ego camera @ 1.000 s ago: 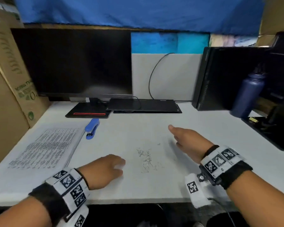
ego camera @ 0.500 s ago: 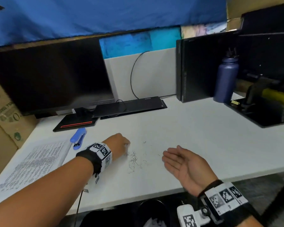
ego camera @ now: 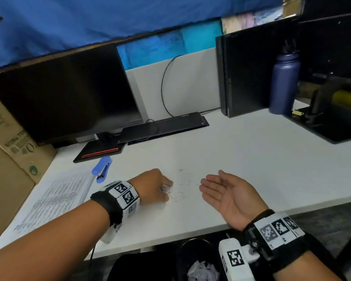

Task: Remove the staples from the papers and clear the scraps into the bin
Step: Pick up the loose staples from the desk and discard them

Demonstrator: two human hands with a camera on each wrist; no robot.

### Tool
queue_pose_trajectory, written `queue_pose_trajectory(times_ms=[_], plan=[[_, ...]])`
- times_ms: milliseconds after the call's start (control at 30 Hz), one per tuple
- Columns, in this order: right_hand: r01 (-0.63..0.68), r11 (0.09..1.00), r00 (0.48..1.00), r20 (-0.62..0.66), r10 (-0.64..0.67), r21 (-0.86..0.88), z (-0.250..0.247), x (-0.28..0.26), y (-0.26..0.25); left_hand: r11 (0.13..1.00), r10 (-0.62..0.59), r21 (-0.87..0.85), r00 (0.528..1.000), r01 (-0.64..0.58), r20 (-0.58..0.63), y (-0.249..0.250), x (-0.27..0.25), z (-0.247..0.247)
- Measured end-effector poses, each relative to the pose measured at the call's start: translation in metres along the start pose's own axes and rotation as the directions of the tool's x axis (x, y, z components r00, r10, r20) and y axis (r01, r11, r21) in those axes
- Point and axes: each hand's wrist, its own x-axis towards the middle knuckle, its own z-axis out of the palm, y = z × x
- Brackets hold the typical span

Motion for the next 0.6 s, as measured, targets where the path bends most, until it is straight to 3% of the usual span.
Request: queue_pose_trajectory(times_ms=[133,233,467,600], plan=[[0.015,1.000,1.000,-0.005,-0.015,-0.014,0.001,0.001,0.002,0.995,0.062,0.079,0.990,-0.052,-0.130,0.006,-0.003,0.009],[0.032,0.999,0.999,-0.014,-0.032,-0.025,0.003,0.000,0.003,0.998,0.037,0.062,0.988,-0.028,-0.150,0.004,-0.002,0.008],[0.022,0.991,1.000,0.006,-0.023,0.135,0.015,-0.007,0.010,0.952,-0.209,-0.263,0.961,0.158,-0.182,-0.015,0.002,-0.005],[-0.044,0.964,0.999,0.015,0.041,0.264,0.020,-0.011,0.014,0.853,-0.250,-0.512,0.940,0.101,-0.232,-0.011,-0.006,-0.023]])
